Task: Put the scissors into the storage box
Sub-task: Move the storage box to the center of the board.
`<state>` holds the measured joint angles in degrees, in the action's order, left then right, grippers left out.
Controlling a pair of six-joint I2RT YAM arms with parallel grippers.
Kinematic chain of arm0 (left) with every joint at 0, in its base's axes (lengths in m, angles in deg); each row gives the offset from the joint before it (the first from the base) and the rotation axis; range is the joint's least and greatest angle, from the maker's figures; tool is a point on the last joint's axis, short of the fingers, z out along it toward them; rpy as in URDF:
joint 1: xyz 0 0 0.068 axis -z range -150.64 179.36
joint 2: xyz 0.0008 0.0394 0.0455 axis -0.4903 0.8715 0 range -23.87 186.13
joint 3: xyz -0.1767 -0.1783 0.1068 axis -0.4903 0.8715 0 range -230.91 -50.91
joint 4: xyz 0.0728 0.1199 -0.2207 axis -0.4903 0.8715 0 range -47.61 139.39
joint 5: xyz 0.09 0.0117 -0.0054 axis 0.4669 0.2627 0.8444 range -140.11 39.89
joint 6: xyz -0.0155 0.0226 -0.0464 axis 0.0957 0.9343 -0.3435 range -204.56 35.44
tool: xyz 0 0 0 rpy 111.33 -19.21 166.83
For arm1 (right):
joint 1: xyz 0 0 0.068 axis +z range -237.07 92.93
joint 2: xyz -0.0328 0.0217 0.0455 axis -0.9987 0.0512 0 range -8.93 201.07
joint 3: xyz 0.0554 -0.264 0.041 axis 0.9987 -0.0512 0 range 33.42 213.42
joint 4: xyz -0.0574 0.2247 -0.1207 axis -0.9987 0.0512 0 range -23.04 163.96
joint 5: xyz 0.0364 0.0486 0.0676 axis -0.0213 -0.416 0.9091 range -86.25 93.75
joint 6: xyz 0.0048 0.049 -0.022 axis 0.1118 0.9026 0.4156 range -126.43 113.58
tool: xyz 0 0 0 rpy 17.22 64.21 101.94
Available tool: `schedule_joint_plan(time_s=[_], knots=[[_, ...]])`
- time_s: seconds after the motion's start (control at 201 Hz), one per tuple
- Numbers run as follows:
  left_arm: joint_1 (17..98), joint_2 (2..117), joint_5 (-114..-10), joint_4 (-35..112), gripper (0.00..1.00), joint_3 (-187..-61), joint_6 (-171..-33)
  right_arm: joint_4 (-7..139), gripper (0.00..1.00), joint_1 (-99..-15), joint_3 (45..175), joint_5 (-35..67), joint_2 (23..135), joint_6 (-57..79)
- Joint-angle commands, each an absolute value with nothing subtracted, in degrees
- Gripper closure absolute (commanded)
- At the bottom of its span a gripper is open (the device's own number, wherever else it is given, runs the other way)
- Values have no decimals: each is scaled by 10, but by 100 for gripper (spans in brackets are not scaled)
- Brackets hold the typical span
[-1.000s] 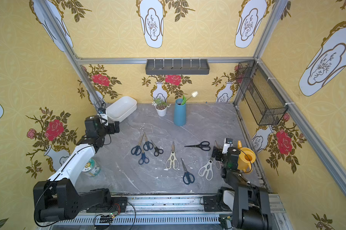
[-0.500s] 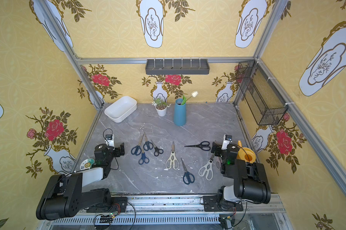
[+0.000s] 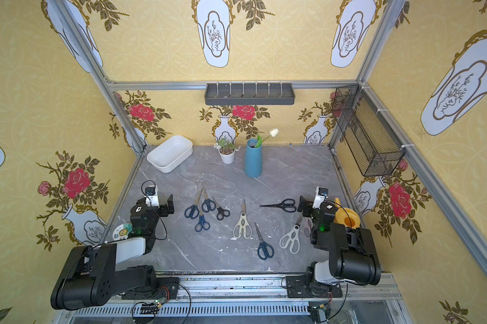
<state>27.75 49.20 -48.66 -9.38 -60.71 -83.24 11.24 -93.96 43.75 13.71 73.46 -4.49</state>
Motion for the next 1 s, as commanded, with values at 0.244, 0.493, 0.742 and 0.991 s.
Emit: schedule_joint_plan(time_s=[0.244,0.493,0.742,0.991], knots=[[276,357,-496,110,0,-671,-825,320,3,-938,534,157,625,-48],[276,368,-530,633,0,-992,-639,673,3,-945,747,143,462,142],[246,564,-540,887,4,-1234,-640,938,3,-952,862,-44,401,313],[261,713,-625,1014,25,-1351,-737,982,2,-967,843,126,390,309]])
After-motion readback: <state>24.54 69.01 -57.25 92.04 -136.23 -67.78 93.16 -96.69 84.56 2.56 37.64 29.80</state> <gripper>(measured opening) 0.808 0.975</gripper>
